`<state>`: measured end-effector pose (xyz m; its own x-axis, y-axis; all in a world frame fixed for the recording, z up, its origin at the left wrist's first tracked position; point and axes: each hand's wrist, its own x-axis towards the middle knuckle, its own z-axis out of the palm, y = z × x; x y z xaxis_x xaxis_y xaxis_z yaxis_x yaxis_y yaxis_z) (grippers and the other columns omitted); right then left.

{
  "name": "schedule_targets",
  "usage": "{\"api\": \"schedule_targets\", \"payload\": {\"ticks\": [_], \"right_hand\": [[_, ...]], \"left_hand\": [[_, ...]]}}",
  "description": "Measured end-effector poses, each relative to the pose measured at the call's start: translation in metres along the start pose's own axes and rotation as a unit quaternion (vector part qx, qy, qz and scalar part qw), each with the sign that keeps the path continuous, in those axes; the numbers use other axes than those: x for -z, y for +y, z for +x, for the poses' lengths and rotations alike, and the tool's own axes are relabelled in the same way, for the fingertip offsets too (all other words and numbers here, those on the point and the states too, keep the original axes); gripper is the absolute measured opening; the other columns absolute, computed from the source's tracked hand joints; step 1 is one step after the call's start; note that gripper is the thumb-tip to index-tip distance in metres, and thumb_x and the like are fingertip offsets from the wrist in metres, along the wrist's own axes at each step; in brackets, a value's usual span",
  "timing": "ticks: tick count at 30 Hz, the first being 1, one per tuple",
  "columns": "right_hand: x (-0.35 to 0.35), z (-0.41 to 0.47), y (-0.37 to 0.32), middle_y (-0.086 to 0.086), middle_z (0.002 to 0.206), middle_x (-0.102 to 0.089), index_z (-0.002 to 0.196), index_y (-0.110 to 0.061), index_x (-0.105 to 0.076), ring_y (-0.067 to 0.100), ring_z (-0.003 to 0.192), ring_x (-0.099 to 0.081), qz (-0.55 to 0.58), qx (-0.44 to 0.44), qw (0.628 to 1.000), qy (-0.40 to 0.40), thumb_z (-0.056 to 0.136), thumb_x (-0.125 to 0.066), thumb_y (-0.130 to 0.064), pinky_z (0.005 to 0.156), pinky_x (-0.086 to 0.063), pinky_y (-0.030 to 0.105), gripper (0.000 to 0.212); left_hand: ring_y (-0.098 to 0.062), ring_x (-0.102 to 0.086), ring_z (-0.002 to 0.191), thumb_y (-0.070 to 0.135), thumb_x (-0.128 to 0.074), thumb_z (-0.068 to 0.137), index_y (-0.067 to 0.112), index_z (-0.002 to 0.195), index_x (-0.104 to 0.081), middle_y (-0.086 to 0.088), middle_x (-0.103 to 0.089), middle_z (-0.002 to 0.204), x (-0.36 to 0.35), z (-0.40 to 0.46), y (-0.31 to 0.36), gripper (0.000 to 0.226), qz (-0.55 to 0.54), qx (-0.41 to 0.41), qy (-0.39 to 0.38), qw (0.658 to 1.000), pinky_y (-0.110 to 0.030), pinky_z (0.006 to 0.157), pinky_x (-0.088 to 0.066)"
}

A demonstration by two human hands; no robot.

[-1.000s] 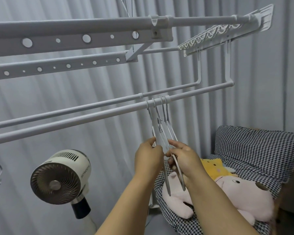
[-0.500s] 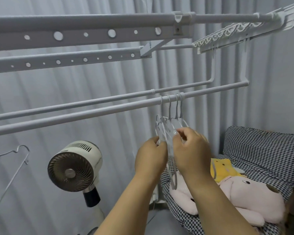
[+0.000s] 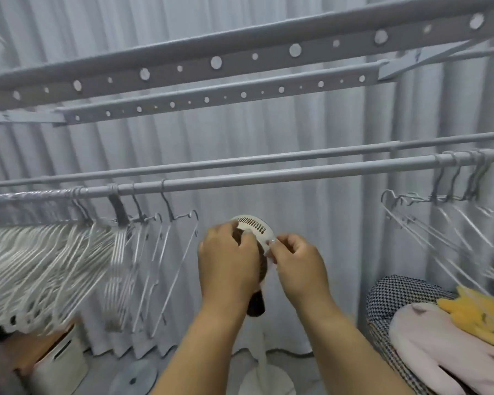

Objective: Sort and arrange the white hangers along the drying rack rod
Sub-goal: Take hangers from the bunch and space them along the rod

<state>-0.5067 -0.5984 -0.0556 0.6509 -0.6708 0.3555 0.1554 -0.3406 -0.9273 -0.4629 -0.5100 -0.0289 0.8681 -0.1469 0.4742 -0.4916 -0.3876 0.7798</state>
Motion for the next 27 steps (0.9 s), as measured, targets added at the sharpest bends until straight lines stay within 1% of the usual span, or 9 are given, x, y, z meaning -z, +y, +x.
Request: {"api": "schedule_targets", "payload": {"ticks": [6, 11, 14, 16, 19, 21, 23, 25, 27], "right_hand": [[-0.104, -0.012, 0.005, 0.000, 0.081, -0.069, 0.077, -0.022, -0.062, 0.017, 0.077, -0.060, 0.045, -0.080, 0.987, -0.131, 0.090, -0.055, -0.028, 0.076, -0.051, 0.037, 0.016], [-0.169, -0.019, 0.007, 0.006, 0.092, -0.068, 0.083, -0.026, -0.057, 0.023, 0.086, -0.062, 0.041, -0.137, 0.969, -0.201, 0.084, -0.053, -0.033, 0.089, -0.050, 0.048, 0.008], [-0.195, -0.019, 0.006, 0.007, 0.081, -0.063, 0.098, -0.015, -0.058, 0.023, 0.074, -0.058, 0.070, -0.174, 0.958, -0.216, 0.077, -0.051, -0.032, 0.078, -0.052, 0.046, 0.028], [-0.205, -0.019, 0.004, 0.008, 0.072, -0.056, 0.107, -0.005, -0.056, 0.020, 0.065, -0.053, 0.116, -0.200, 0.947, -0.223, 0.087, -0.050, -0.020, 0.065, -0.047, 0.037, 0.026], [-0.210, -0.016, 0.003, 0.005, 0.064, -0.050, 0.097, -0.011, -0.053, 0.015, 0.052, -0.048, 0.170, -0.223, 0.933, -0.225, 0.093, -0.046, -0.009, 0.057, -0.043, 0.028, 0.008], [-0.213, -0.014, 0.002, 0.005, 0.065, -0.052, 0.091, -0.016, -0.052, 0.015, 0.051, -0.050, 0.184, -0.231, 0.928, -0.227, 0.094, -0.048, -0.010, 0.054, -0.045, 0.027, 0.008], [-0.216, -0.011, 0.003, 0.006, 0.067, -0.052, 0.093, -0.013, -0.056, 0.017, 0.052, -0.051, 0.196, -0.239, 0.923, -0.229, 0.094, -0.050, -0.012, 0.053, -0.046, 0.026, 0.006], [-0.215, -0.010, 0.004, 0.007, 0.068, -0.051, 0.097, -0.009, -0.056, 0.018, 0.054, -0.051, 0.208, -0.244, 0.921, -0.223, 0.094, -0.051, -0.012, 0.053, -0.048, 0.028, 0.007], [-0.210, -0.008, 0.006, 0.006, 0.068, -0.049, 0.097, -0.006, -0.058, 0.017, 0.053, -0.049, 0.215, -0.245, 0.922, -0.207, 0.095, -0.051, -0.010, 0.053, -0.049, 0.029, 0.008]], "left_hand": [[-0.025, -0.044, 0.128, 0.023, -0.049, 0.092, 0.016, 0.135, -0.054, -0.006, -0.052, 0.138, 0.072, 0.027, -0.060, 0.044, 0.090, 0.040, 0.084, 0.992, -0.042, 0.107, -0.036], [-0.030, -0.044, 0.129, 0.014, -0.043, 0.091, 0.012, 0.142, -0.045, -0.013, -0.052, 0.139, 0.100, 0.052, -0.107, 0.051, 0.144, 0.093, 0.048, 0.984, -0.040, 0.099, -0.042], [-0.032, -0.053, 0.115, 0.010, -0.040, 0.092, 0.013, 0.146, -0.040, -0.015, -0.057, 0.131, 0.103, 0.064, -0.124, 0.053, 0.159, 0.114, 0.010, 0.981, -0.034, 0.075, -0.042], [-0.028, -0.055, 0.102, 0.008, -0.040, 0.093, 0.012, 0.145, -0.039, -0.016, -0.059, 0.127, 0.105, 0.070, -0.128, 0.052, 0.161, 0.118, -0.004, 0.980, -0.030, 0.071, -0.037], [-0.026, -0.051, 0.091, 0.008, -0.039, 0.094, 0.010, 0.143, -0.040, -0.016, -0.059, 0.125, 0.107, 0.076, -0.133, 0.049, 0.154, 0.125, -0.020, 0.980, -0.028, 0.071, -0.034], [-0.031, -0.054, 0.101, 0.008, -0.039, 0.095, 0.008, 0.140, -0.042, -0.018, -0.057, 0.129, 0.108, 0.081, -0.136, 0.046, 0.153, 0.131, -0.032, 0.979, -0.027, 0.073, -0.033], [-0.032, -0.053, 0.118, 0.008, -0.039, 0.095, 0.007, 0.141, -0.042, -0.017, -0.053, 0.136, 0.107, 0.087, -0.139, 0.046, 0.156, 0.141, -0.045, 0.976, -0.026, 0.077, -0.033], [-0.033, -0.054, 0.120, 0.009, -0.039, 0.096, 0.009, 0.144, -0.040, -0.016, -0.051, 0.140, 0.103, 0.094, -0.142, 0.048, 0.148, 0.152, -0.057, 0.976, -0.027, 0.081, -0.038], [-0.033, -0.059, 0.111, 0.011, -0.039, 0.096, 0.014, 0.147, -0.036, -0.016, -0.052, 0.139, 0.099, 0.096, -0.143, 0.051, 0.122, 0.157, -0.061, 0.978, -0.032, 0.084, -0.048]]}}
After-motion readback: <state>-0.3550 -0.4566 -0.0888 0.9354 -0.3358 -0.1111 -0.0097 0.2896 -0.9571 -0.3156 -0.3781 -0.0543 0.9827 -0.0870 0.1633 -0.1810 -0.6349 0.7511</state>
